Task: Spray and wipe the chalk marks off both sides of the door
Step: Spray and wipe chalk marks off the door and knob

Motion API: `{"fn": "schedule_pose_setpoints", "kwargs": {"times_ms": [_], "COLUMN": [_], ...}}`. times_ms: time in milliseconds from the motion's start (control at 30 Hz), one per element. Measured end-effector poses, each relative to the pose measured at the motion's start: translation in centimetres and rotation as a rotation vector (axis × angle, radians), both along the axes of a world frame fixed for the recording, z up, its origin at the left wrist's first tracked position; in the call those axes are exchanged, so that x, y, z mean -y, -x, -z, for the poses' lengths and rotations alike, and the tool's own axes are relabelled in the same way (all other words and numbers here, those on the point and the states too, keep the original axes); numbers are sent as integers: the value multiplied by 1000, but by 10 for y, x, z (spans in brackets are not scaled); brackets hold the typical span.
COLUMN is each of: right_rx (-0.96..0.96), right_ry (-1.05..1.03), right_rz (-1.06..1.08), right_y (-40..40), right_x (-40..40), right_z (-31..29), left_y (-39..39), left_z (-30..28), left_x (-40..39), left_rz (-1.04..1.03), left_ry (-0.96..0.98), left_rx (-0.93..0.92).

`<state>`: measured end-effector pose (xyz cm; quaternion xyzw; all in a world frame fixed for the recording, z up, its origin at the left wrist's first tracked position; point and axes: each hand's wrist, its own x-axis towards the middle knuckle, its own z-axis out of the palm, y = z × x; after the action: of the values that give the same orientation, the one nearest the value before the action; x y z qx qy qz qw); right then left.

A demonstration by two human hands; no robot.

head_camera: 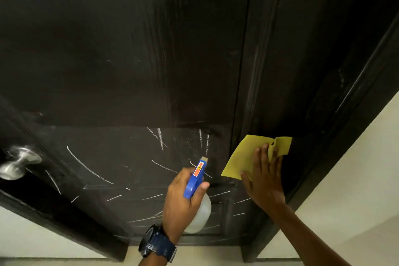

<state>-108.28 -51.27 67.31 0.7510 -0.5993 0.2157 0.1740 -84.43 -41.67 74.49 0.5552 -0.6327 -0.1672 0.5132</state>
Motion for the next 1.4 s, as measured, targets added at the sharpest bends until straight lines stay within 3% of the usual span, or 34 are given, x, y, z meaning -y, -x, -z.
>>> {"fn": "schedule_pose_setpoints", "kwargs": {"times_ms": [267,400,567,733,867,1167,1400], "right_rx": [-273,-514,-841,-1111,-1278,-1288,-1215], "right_ry": [239,422,548,527,467,533,556], "right_rz": [-235,-286,-545,-742,-843,-935,-941], "right_y": [15,13,0,-40,-118,-284,-420], "right_x": [32,51,66,68,63,50,35], "right_z": [-47,-73,-127,-169,-169,-155,-151], "left_y": [10,-5,-26,-46,-68,-167,-289], "left_z": [9,10,9,11,9,-7,-13], "left_x": [-15,-24,-31,-37,-43,-66,-82], "left_rz": [-67,-148,-226,-270,-302,-425,-481], "left_ry": [-8,22,41,46,74,124,128], "left_rx": [-54,-70,-129,-211,-239,-171,-141]}}
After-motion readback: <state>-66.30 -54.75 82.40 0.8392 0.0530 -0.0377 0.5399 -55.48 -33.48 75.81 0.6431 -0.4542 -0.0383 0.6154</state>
